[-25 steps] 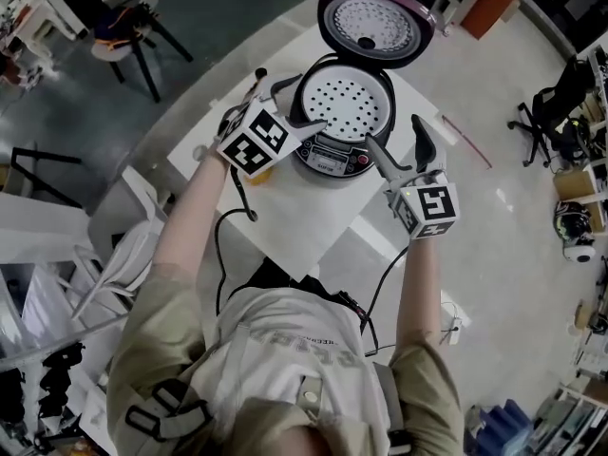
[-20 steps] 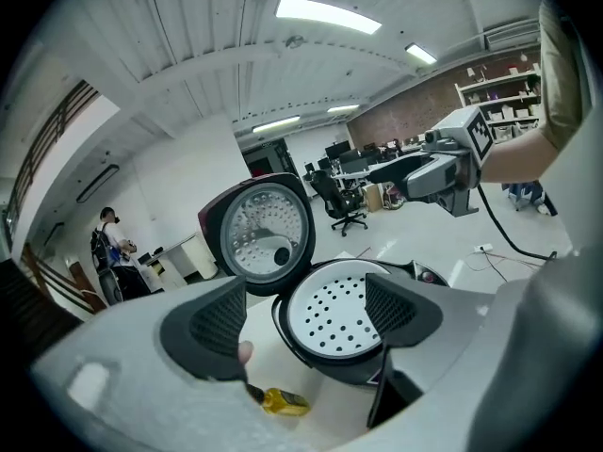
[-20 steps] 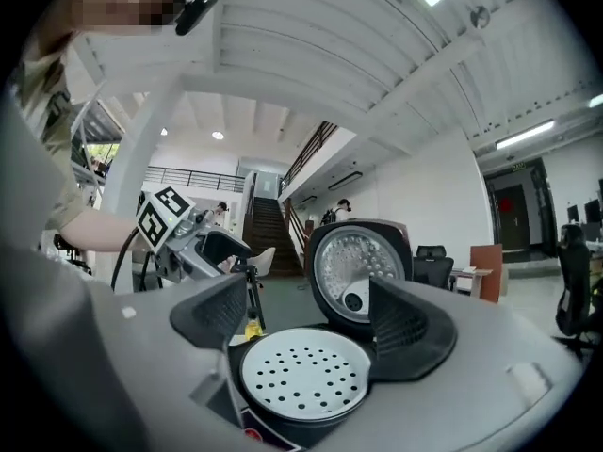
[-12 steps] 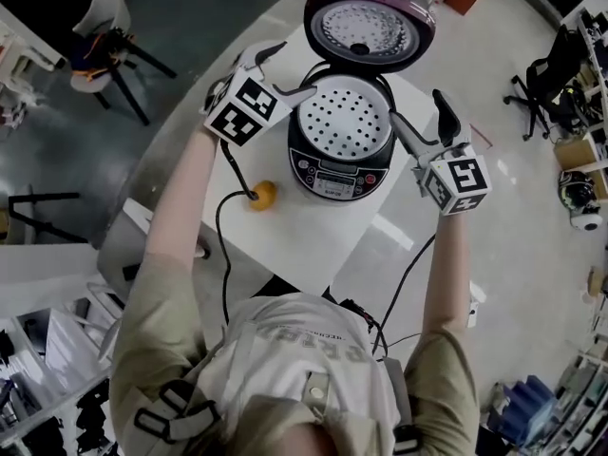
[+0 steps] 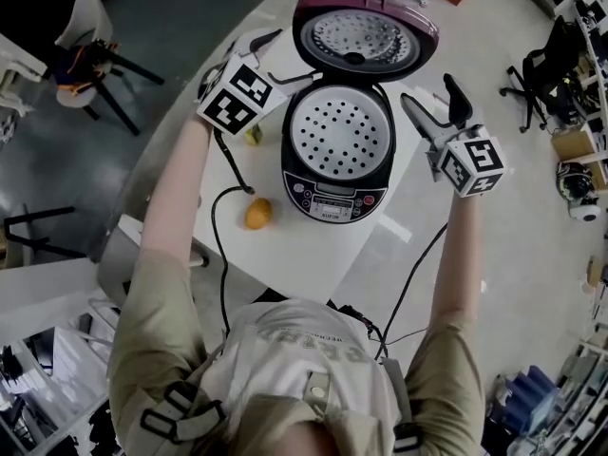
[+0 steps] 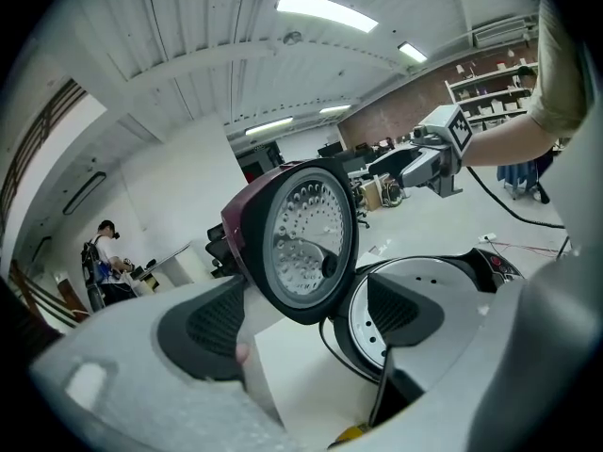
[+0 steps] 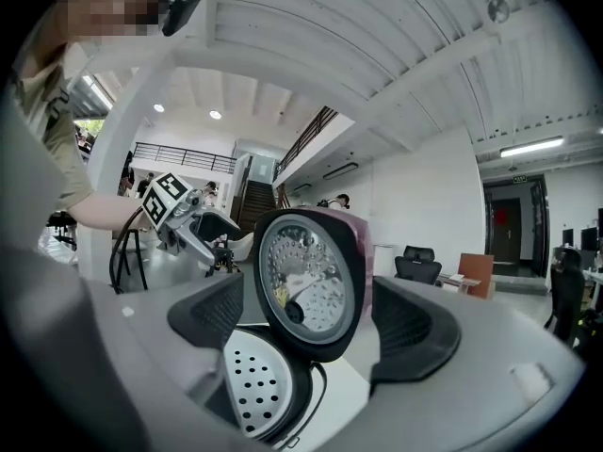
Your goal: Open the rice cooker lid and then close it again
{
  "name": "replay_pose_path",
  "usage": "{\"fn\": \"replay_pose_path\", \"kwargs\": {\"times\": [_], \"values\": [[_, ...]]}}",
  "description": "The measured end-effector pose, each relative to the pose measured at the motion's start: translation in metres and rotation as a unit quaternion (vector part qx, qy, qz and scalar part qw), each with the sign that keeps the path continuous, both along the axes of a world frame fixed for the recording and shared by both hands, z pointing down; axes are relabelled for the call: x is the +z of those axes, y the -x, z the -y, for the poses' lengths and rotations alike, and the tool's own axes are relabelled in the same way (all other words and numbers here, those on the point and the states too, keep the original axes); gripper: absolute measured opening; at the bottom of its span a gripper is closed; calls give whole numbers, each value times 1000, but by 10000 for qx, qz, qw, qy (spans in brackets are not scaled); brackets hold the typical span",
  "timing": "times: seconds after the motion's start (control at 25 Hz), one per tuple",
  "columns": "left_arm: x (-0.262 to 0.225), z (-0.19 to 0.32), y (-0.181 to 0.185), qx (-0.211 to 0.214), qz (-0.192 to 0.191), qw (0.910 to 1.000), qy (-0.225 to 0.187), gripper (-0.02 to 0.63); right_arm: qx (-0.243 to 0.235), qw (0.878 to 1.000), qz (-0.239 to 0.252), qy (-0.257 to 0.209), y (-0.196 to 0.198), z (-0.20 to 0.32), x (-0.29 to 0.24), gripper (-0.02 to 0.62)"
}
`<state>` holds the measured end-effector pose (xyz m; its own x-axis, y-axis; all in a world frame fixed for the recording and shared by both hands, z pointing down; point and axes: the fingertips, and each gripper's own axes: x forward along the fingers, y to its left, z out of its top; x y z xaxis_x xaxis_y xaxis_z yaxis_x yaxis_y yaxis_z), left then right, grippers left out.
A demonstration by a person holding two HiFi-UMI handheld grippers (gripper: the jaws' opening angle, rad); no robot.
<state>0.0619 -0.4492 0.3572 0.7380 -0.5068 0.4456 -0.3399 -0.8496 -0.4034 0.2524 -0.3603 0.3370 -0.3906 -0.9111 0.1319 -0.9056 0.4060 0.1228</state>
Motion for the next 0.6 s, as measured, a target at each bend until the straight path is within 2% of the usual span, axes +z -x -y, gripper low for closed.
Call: {"fn": "replay_pose_path", "kwargs": {"times": [0.36, 0.6], "values": [[12, 36, -10, 94, 197, 9998, 1, 459, -60, 10000, -29, 43, -18, 35, 3, 407], [9, 44, -19, 253, 223, 9994, 28, 483, -305, 9995, -33, 15, -13, 58, -4, 424]]}}
